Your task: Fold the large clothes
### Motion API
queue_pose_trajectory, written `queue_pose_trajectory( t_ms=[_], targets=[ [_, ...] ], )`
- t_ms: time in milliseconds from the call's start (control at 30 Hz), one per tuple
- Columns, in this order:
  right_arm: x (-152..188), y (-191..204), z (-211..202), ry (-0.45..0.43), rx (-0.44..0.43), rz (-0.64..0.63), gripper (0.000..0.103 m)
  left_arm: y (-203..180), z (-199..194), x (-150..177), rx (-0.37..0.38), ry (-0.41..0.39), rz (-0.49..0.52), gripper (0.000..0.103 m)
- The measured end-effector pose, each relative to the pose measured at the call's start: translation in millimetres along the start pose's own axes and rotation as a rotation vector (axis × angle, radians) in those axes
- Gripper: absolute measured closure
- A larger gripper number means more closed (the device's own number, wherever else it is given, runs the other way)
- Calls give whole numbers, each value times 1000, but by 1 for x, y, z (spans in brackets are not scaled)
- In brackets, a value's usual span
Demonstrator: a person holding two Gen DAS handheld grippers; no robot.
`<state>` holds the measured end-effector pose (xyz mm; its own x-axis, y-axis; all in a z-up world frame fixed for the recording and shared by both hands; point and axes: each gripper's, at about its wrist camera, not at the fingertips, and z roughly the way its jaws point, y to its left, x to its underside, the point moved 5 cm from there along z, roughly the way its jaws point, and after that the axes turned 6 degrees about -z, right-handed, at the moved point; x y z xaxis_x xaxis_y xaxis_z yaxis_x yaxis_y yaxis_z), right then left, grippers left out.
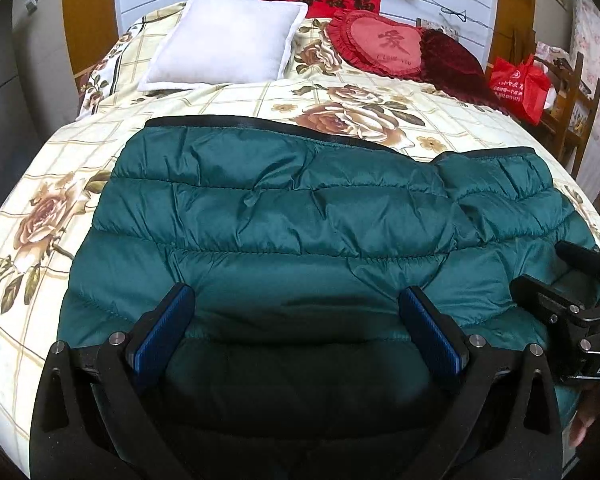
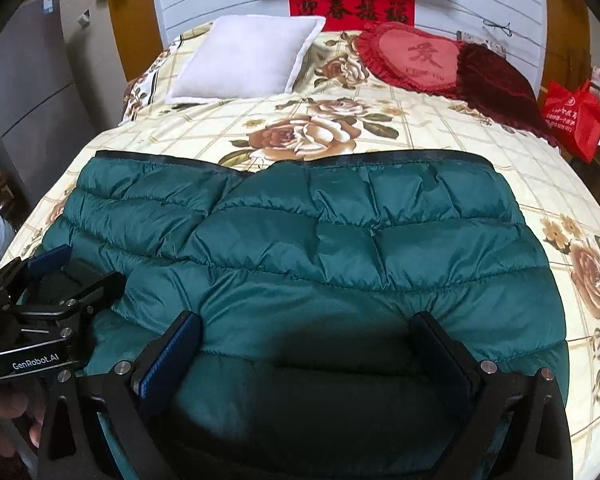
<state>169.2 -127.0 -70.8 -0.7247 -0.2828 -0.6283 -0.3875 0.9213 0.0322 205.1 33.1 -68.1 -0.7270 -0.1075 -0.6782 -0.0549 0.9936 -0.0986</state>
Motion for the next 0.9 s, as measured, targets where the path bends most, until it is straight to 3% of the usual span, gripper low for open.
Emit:
queue_pose_trajectory(
  t_ms=[900],
  targets=[
    [-2, 1, 2, 36, -3, -24, 0, -1, -2, 1, -5, -14, -4, 0]
  ],
)
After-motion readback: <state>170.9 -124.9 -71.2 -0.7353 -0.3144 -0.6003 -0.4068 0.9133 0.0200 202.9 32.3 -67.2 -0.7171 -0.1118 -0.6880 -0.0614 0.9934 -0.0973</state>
